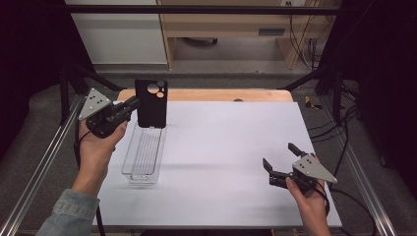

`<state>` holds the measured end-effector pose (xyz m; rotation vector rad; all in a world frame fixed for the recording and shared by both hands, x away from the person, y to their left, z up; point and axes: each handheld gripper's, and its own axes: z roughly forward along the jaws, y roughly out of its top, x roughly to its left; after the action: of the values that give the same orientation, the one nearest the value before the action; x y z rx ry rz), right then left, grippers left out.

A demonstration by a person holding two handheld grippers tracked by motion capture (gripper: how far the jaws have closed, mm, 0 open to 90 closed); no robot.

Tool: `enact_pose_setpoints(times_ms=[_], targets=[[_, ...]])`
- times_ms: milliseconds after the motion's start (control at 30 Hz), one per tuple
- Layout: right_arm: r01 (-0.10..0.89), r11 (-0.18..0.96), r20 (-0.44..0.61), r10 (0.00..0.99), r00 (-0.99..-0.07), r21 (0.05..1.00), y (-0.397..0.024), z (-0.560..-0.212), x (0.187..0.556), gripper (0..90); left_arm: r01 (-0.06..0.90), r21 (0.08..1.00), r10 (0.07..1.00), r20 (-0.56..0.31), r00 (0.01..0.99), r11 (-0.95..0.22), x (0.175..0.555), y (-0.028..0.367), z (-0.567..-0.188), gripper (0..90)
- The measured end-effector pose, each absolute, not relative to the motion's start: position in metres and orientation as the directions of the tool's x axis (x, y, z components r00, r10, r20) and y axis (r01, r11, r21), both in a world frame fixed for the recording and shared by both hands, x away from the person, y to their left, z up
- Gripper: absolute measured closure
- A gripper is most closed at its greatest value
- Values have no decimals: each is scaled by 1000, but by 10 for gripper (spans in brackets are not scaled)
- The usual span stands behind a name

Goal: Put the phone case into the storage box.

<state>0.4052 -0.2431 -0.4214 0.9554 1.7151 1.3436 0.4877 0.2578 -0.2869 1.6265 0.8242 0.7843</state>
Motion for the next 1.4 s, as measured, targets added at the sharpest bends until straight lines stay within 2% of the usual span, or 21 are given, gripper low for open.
enact_pose_setpoints(times_ms=[567,1400], targets=[[67,118,-78,902,-424,991,-261,-446,389,41,110,983,870,74,487,-145,516,281,-277,845],[65,94,-49,861,-507,993,-242,-470,382,23,175,978,893,24,448,-114,538,282,-294,845]])
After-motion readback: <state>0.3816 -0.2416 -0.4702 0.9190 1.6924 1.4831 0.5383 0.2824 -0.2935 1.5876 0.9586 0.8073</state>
